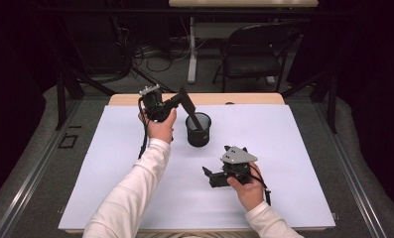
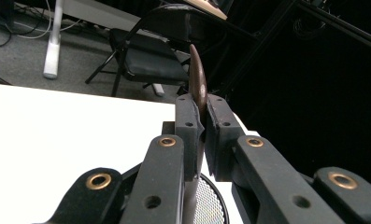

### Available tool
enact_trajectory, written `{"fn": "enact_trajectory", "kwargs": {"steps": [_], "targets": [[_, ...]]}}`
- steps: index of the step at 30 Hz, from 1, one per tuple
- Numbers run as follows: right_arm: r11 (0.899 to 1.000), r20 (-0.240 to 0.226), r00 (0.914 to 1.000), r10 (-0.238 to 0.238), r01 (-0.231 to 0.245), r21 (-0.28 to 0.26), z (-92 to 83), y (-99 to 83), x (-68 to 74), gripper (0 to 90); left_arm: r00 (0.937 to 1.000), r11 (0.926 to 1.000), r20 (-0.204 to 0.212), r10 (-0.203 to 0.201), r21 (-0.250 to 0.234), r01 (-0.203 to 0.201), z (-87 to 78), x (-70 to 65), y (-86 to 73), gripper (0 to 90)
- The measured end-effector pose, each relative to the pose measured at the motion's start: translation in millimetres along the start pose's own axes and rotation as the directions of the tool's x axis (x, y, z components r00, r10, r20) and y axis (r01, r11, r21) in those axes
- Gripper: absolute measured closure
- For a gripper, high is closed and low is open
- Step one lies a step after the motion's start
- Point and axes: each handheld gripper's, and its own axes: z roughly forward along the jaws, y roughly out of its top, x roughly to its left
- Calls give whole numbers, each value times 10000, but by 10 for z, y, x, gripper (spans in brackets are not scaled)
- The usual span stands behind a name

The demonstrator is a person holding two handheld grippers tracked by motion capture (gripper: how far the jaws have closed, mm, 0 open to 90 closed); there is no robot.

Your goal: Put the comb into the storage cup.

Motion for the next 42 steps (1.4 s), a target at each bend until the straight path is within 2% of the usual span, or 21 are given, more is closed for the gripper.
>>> {"fn": "enact_trajectory", "kwargs": {"steps": [15,30,42], "targets": [[10000,-16,10000,-8,8,34,4,-1,5,12,9996,9995,-48,-272,151,272,65,73,-109,847],[10000,-12,10000,-34,34,35,9,-3,11,13,9994,9993,-61,-337,153,338,68,100,-129,846],[10000,-28,10000,-23,23,53,11,-5,10,18,9969,9970,-225,-753,135,757,62,195,-128,840]]}}
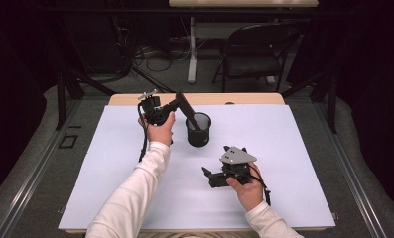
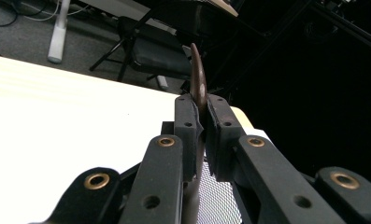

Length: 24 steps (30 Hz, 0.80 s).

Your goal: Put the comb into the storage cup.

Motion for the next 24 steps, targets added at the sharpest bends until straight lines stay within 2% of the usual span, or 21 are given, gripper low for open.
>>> {"fn": "enact_trajectory", "kwargs": {"steps": [2,12,24], "targets": [[10000,5,10000,-20,20,-5,1,0,2,21,9999,9998,-20,-169,-54,169,2,15,-3,839],[10000,-10,10000,-30,30,20,5,-2,5,22,9991,9992,-184,-390,-15,390,-12,118,-5,835],[10000,1,10000,-20,20,-3,3,-1,4,24,9987,9990,-236,-447,-26,446,-12,133,-8,822]]}}
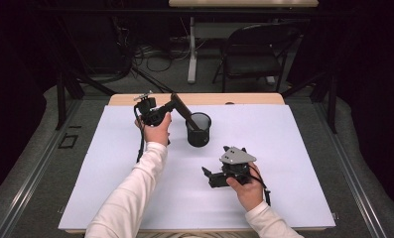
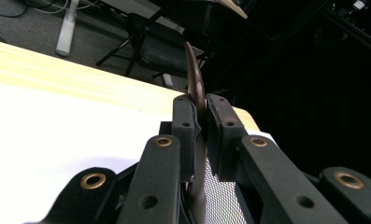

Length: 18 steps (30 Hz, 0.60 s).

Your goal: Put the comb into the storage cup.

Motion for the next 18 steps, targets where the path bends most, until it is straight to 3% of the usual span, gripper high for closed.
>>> {"fn": "enact_trajectory", "kwargs": {"steps": [9,18], "targets": [[10000,-1,10000,-5,5,29,2,-1,0,24,10000,10000,33,-40,4,40,-5,5,3,775],[10000,-9,10000,-1,1,26,2,-1,3,24,9999,9999,113,-95,-125,96,-27,-6,18,653]]}}
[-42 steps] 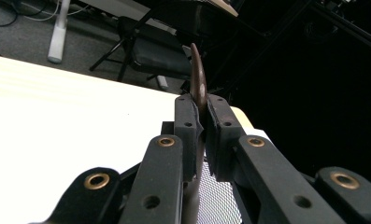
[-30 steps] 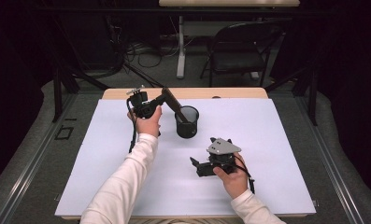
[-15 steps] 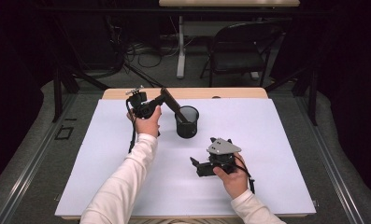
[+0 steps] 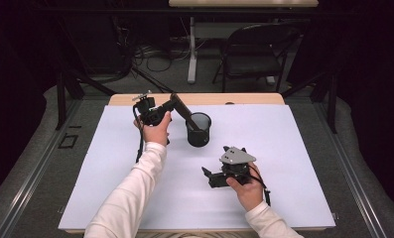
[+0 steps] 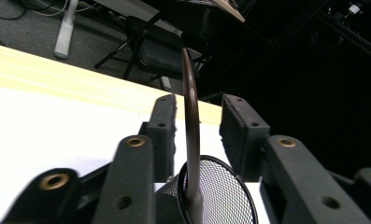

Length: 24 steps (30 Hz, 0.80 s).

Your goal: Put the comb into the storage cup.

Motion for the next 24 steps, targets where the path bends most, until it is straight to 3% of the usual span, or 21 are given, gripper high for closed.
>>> {"fn": "enact_trajectory", "kwargs": {"steps": [16,24], "targets": [[10000,-12,10000,-36,36,37,9,-2,1,26,9999,10000,-156,-18,-62,17,-22,33,26,476],[10000,-15,10000,-21,21,48,11,-2,1,28,9980,9984,-532,328,-453,-352,-46,15,44,330]]}}
